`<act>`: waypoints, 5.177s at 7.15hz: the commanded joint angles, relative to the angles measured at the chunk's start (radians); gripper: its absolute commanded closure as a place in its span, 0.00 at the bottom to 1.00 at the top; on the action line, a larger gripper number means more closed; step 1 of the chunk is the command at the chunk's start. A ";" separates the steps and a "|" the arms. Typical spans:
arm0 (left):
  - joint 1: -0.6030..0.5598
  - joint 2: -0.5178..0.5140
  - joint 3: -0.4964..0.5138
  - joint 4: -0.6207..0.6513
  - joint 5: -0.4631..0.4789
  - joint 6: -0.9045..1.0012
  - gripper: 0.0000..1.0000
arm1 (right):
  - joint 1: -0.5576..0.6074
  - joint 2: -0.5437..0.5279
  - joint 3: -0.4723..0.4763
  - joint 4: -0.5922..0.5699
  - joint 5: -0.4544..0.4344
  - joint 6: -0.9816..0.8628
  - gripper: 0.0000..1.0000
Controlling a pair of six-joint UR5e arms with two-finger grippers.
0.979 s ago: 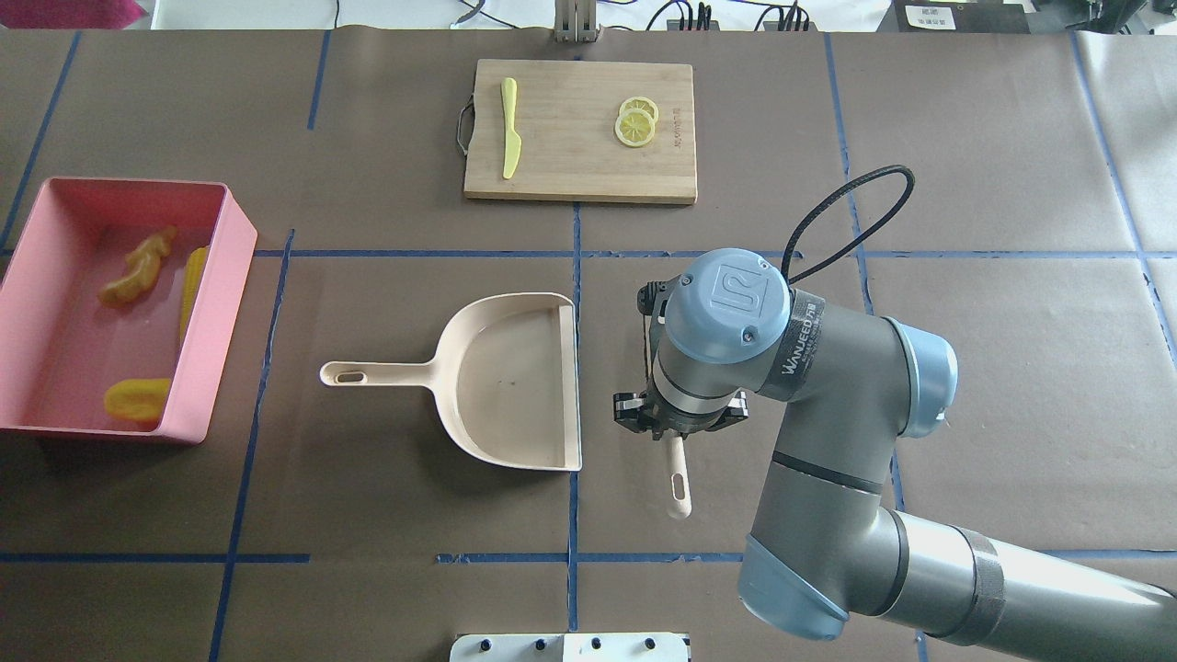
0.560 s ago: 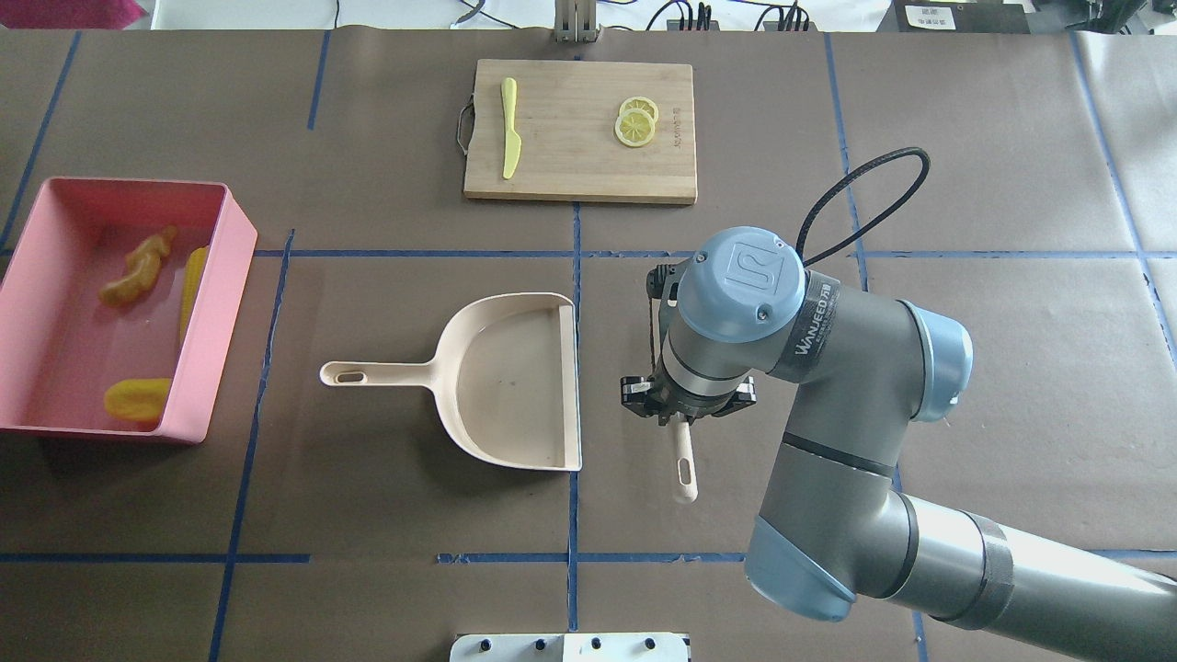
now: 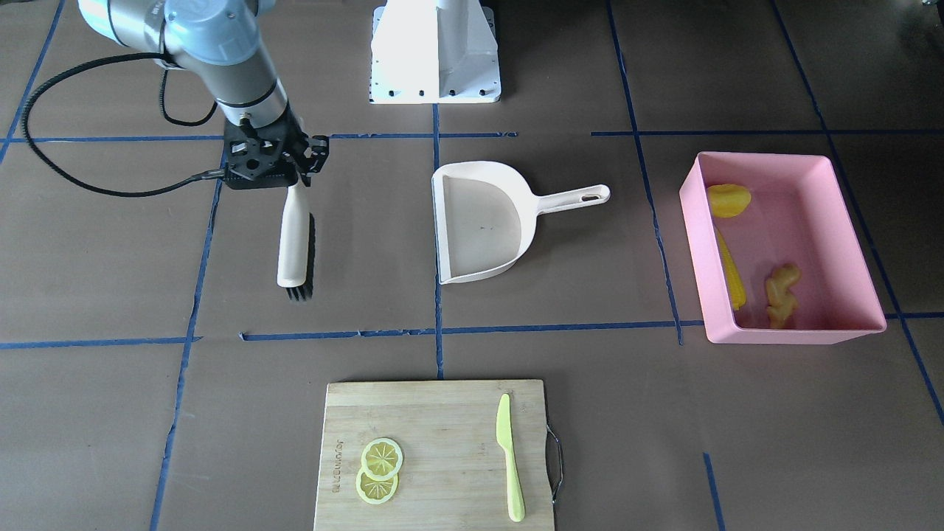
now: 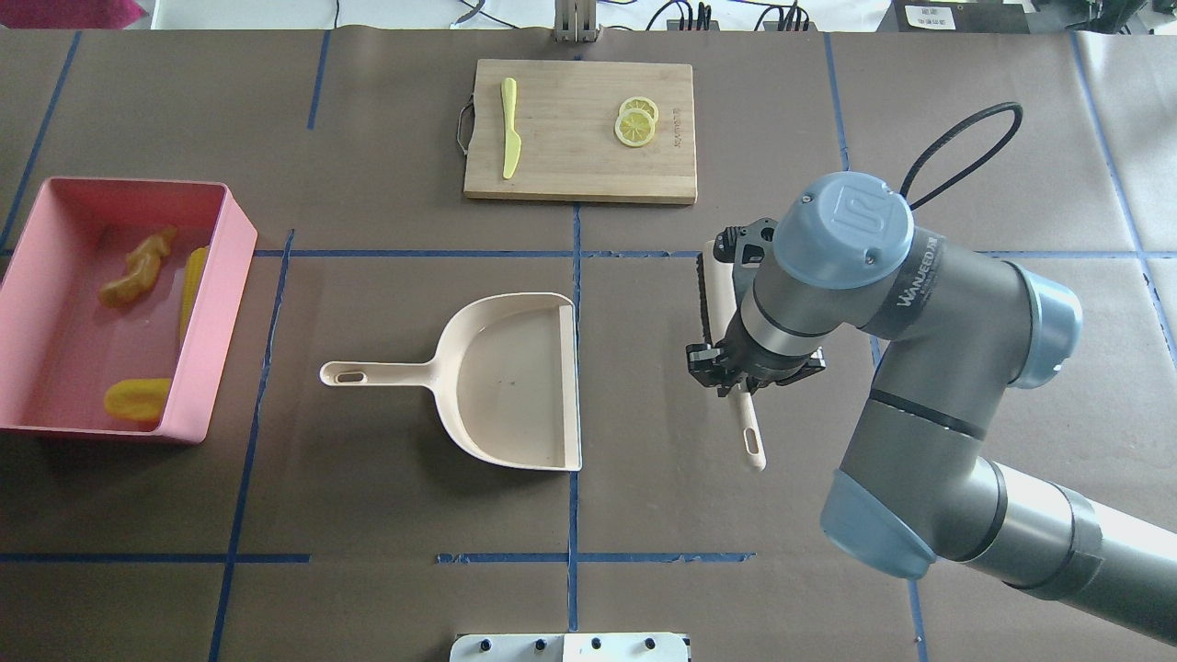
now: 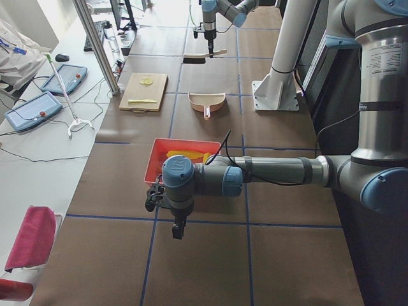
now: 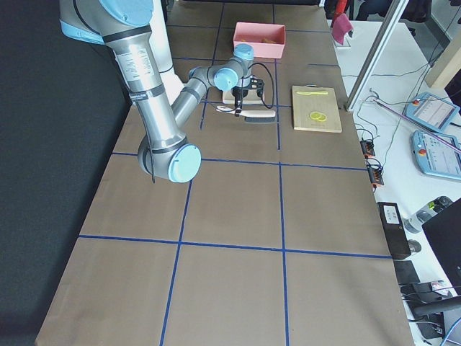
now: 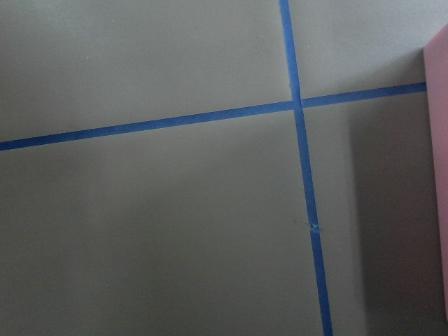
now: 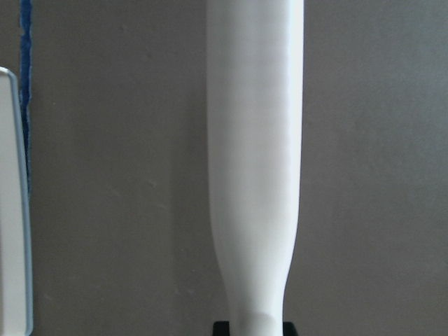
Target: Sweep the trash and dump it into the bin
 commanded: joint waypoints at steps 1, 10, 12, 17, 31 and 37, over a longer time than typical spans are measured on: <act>0.001 -0.004 -0.004 0.072 -0.001 -0.002 0.00 | 0.178 -0.150 0.007 0.005 0.070 -0.307 1.00; 0.001 0.006 -0.120 0.208 -0.007 0.000 0.00 | 0.402 -0.737 -0.155 0.667 0.153 -0.332 1.00; 0.001 0.012 -0.131 0.208 -0.007 0.000 0.00 | 0.363 -0.737 -0.176 0.714 0.156 -0.249 0.99; 0.000 0.015 -0.134 0.208 -0.005 0.000 0.00 | 0.303 -0.739 -0.170 0.715 0.153 -0.251 0.00; 0.001 0.016 -0.131 0.205 -0.004 0.003 0.00 | 0.958 -0.666 -0.104 0.106 0.229 -1.127 0.00; 0.003 0.016 -0.130 0.205 -0.005 0.003 0.00 | 0.941 -0.668 -0.105 0.108 0.235 -1.114 0.00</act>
